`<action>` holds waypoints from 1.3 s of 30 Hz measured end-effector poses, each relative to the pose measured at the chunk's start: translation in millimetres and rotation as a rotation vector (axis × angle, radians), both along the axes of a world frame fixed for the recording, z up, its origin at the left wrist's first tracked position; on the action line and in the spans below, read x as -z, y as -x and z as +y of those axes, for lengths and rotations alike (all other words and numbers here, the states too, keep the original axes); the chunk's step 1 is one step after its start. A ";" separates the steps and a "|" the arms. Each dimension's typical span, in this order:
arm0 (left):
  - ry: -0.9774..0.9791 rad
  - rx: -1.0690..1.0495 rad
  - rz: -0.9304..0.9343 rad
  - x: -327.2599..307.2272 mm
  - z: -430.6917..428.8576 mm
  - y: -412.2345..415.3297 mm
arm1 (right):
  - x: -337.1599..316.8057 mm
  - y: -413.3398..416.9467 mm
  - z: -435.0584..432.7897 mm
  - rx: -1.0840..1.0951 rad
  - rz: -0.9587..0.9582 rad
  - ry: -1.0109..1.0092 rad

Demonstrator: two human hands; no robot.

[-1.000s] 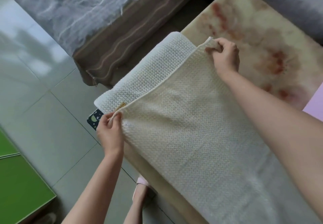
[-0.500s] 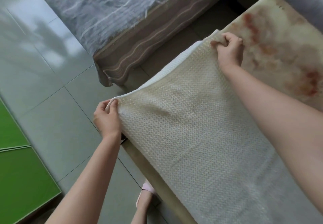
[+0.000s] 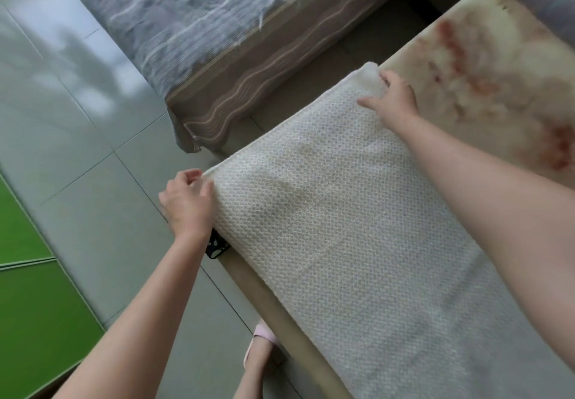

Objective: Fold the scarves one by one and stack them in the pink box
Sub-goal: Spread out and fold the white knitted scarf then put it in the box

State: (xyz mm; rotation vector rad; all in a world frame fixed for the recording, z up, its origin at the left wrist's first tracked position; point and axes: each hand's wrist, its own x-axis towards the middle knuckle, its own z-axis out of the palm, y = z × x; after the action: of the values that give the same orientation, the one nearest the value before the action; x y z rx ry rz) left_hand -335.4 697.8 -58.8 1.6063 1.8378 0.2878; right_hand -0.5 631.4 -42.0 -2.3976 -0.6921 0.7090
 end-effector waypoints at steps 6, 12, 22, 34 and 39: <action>-0.168 0.152 0.140 -16.0 -37.0 -10.2 | 3.0 -8.2 -38.9 0.001 -0.122 0.038; -0.054 0.326 -0.150 -24.9 -123.9 -9.7 | 3.0 -3.9 -135.6 -0.004 -0.093 0.000; -0.048 0.840 -0.011 -9.0 -249.3 -31.6 | 18.2 43.9 -317.4 -0.170 -0.134 0.165; -0.050 0.979 0.200 -10.1 -307.5 -45.0 | 12.8 75.9 -413.2 -0.039 -0.095 0.248; -0.007 1.239 0.143 -22.0 -378.7 -72.0 | 10.5 109.4 -511.3 0.066 -0.069 0.278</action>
State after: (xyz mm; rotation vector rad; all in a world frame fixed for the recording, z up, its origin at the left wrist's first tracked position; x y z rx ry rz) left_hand -263.4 319.2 -36.8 2.4499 0.6331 -0.3840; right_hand -109.9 120.2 -52.5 -2.6954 -0.5702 0.7399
